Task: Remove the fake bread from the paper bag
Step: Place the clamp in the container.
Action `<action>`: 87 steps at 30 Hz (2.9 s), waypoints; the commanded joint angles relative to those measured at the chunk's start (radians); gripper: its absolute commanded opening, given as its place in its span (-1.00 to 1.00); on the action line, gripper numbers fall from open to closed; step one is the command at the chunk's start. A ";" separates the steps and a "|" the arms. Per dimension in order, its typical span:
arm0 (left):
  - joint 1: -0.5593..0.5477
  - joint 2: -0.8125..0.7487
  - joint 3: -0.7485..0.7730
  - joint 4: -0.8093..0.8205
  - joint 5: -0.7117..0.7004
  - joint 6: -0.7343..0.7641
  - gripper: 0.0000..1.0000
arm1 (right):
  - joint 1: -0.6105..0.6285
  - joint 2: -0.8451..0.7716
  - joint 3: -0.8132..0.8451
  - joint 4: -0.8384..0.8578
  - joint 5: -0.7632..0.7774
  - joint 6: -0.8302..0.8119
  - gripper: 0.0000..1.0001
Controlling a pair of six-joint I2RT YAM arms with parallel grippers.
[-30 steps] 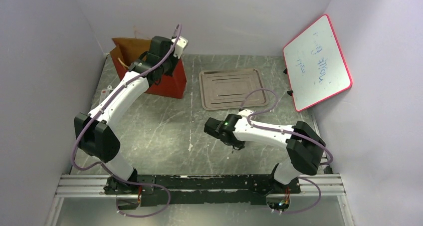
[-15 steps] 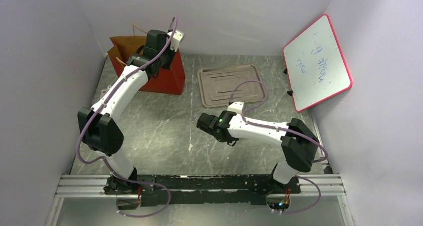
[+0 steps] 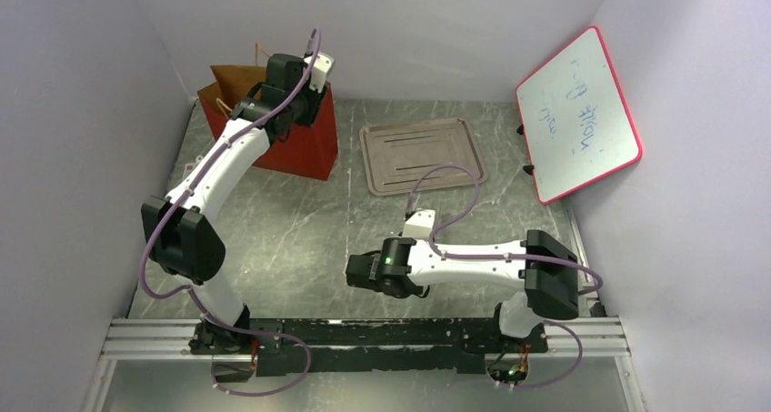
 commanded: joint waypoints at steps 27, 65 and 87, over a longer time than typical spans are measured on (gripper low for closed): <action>-0.043 0.044 0.431 -0.167 0.252 -0.143 0.30 | 0.036 -0.106 0.084 0.397 0.506 -0.499 -1.00; -0.205 0.086 -0.092 0.242 0.323 -0.362 0.08 | -0.358 -0.004 -0.506 2.143 0.148 -1.443 -1.00; -0.259 0.154 -0.270 0.377 0.301 -0.361 0.04 | -0.358 0.075 -0.458 1.649 0.074 -1.076 0.42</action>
